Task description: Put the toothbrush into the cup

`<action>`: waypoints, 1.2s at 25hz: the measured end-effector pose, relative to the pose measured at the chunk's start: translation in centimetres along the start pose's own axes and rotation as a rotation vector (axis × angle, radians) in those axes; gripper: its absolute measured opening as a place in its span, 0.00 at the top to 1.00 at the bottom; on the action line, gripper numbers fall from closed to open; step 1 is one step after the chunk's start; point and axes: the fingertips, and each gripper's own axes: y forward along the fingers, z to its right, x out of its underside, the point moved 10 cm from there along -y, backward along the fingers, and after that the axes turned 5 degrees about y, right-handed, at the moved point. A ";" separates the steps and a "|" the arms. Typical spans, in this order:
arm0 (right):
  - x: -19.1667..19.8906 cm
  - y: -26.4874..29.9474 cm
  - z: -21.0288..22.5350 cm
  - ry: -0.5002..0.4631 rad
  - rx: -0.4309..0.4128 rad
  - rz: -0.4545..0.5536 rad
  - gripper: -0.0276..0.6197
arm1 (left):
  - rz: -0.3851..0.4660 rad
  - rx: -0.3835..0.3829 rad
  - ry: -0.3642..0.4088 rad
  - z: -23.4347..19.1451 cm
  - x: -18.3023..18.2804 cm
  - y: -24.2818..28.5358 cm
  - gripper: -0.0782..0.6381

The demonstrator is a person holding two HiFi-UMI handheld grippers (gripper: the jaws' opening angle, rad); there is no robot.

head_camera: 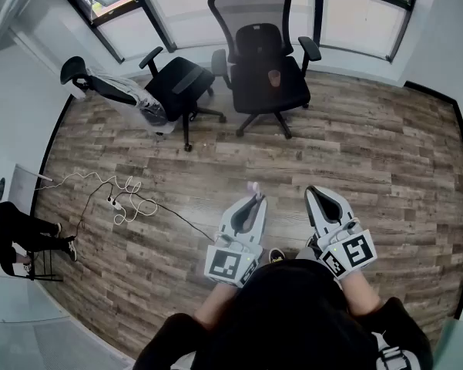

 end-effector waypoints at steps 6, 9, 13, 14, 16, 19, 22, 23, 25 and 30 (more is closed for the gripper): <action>-0.1 0.9 0.4 -0.016 0.000 0.011 0.93 | 0.016 0.007 0.007 -0.7 0.0 0.6 0.82; 0.1 0.8 0.4 -0.024 0.009 0.014 0.93 | 0.013 0.008 -0.001 -0.9 0.3 0.5 0.82; 0.3 0.4 0.2 -0.016 0.016 0.026 0.93 | 0.020 0.007 -0.006 -1.0 0.4 0.0 0.82; 0.3 0.3 0.2 -0.013 0.019 0.032 0.93 | 0.022 0.006 -0.008 -1.1 0.5 -0.1 0.82; 0.4 0.0 0.4 -0.010 0.025 0.037 0.93 | 0.023 0.006 -0.015 -1.1 0.6 -0.2 0.82; 0.6 -0.1 0.7 0.000 0.025 0.043 0.93 | 0.019 0.008 -0.021 -1.6 0.8 0.0 0.82; 0.6 -0.3 1.3 0.017 0.029 0.056 0.93 | 0.017 0.007 -0.024 -1.8 1.0 0.4 0.82; 0.6 -0.2 1.5 0.018 0.031 0.059 0.93 | 0.016 0.005 -0.024 -1.9 1.0 0.5 0.82; 0.5 0.3 1.9 0.019 0.028 0.058 0.93 | 0.015 -0.002 -0.026 -2.3 1.0 1.0 0.82; 0.0 2.2 3.5 0.012 0.004 0.054 0.93 | 0.012 -0.018 -0.029 -3.4 0.9 2.8 0.82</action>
